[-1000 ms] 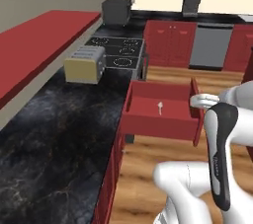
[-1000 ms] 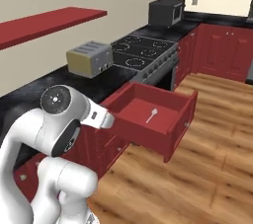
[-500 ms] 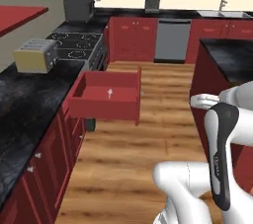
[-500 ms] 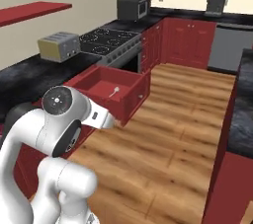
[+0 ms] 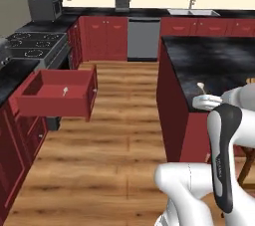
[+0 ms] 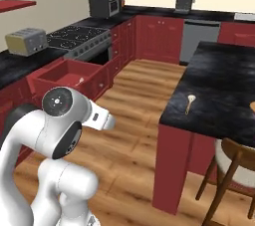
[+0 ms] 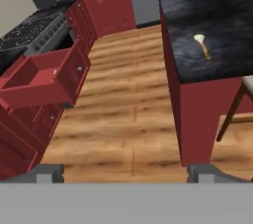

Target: Pick up the metallic utensils from the counter and place them in the open drawer. Make sure not to pick up any wooden utensils.

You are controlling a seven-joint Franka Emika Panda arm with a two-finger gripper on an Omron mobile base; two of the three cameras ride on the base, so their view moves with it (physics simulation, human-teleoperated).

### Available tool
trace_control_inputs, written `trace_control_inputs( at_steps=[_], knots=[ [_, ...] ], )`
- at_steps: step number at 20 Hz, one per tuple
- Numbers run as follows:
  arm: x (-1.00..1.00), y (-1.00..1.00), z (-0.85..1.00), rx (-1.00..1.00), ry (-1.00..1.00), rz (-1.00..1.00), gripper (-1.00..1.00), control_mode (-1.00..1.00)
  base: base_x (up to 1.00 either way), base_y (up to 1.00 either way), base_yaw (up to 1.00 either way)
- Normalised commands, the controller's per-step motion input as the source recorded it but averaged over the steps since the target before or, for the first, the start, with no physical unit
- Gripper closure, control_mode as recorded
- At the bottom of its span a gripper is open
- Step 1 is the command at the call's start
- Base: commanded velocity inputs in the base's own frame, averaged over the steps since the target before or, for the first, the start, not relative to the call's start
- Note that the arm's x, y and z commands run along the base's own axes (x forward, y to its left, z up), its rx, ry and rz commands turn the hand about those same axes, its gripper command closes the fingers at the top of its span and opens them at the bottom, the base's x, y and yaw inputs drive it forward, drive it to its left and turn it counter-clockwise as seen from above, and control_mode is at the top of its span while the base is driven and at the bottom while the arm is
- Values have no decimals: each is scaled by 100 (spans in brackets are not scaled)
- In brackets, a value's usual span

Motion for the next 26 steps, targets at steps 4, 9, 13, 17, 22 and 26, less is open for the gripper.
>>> trace_control_inputs(
  at_steps=[4, 9, 13, 17, 22, 26],
  knots=[
    [0, 0, 0, 0, 0, 0, -100, 100, 0, -100, -8],
    [0, 0, 0, 0, 0, 0, -100, 100, 1, -100, -6],
    [0, 0, 0, 0, 0, 0, -100, 100, 13, -100, -5],
    [0, 0, 0, 0, 0, 0, -100, 100, 29, -100, -3],
    [0, 0, 0, 0, 0, 0, -100, 100, 73, -81, -3],
    [0, 0, 0, 0, 0, 0, -100, 100, 88, -51, -12]
  ],
)
